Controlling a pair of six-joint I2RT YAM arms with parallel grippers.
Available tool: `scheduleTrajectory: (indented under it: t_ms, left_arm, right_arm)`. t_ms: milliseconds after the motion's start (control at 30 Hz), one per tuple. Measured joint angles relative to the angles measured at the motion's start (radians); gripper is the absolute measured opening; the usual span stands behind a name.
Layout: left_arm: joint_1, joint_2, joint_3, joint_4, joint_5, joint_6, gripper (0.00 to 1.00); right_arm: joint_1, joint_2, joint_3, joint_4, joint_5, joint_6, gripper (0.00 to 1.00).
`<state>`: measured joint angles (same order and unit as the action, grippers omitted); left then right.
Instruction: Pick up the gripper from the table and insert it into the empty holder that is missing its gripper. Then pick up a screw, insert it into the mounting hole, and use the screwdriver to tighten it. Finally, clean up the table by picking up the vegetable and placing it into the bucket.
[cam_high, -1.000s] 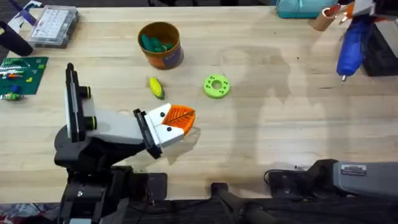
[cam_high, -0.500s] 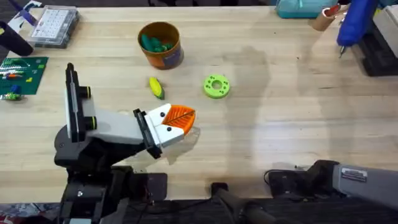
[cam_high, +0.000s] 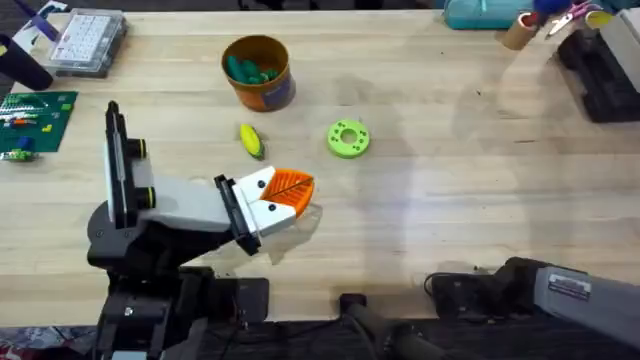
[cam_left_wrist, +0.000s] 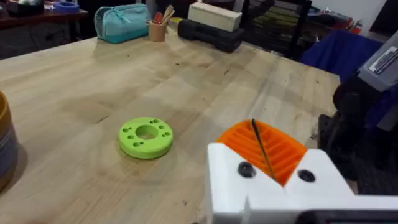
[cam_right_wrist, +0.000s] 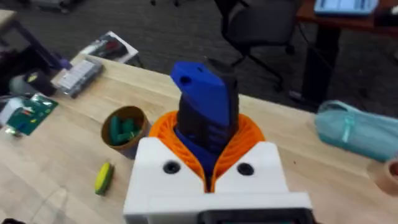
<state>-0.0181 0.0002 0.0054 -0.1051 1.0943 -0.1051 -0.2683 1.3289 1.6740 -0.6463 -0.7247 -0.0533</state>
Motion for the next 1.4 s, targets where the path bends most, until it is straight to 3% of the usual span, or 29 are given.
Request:
scheduleTrajectory:
  t_ms: [167, 567, 1400]
  left_arm:
    - [0.0, 0.0, 0.0, 0.0, 0.0, 0.0, 0.005]
    - [0.0, 0.0, 0.0, 0.0, 0.0, 0.0, 0.005]
    - [0.0, 0.0, 0.0, 0.0, 0.002, 0.0, 0.005]
  right_arm:
    - [0.054, 0.0, 0.0, 0.081, -0.061, 0.027, 0.025]
    - [0.28, 0.0, 0.001, 0.205, -0.116, 0.05, 0.025]
    - [0.472, -0.02, -0.022, 0.22, -0.19, 0.057, 0.025]
